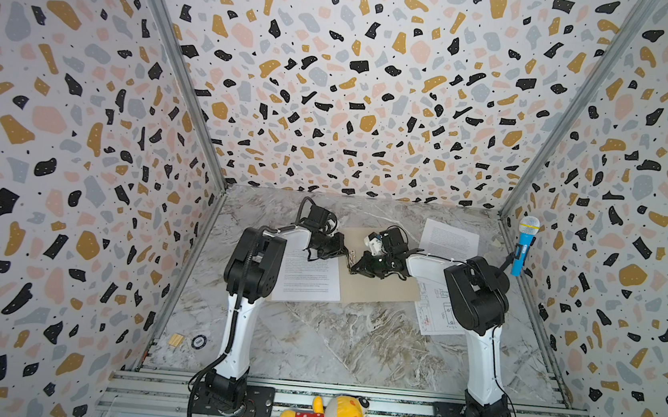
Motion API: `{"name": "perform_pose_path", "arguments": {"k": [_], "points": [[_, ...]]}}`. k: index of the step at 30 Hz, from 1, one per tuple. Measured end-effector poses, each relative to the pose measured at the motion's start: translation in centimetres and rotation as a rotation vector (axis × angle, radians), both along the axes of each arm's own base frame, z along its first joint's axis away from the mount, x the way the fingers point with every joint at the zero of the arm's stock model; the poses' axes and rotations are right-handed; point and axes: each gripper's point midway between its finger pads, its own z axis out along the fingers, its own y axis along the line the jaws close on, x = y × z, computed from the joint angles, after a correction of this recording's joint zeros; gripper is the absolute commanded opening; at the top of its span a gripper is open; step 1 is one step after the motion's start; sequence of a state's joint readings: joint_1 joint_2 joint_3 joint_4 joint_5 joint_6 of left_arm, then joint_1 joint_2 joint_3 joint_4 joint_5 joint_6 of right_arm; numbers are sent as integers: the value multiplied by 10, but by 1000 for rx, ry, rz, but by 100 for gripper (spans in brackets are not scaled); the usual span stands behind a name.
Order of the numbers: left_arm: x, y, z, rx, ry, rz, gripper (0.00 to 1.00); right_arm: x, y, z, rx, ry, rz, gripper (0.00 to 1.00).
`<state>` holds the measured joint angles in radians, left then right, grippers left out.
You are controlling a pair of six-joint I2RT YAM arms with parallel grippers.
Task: Put the files into the folder
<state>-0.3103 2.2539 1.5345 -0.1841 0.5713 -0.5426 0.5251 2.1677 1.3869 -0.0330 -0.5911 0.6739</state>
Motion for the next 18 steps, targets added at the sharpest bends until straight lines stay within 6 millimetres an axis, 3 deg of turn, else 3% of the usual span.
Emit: {"name": "perform_pose_path", "arguments": {"k": [18], "points": [[1, -1, 1, 10, -9, 2, 1, 3, -3, 7, 39, 26, 0, 0]]}}
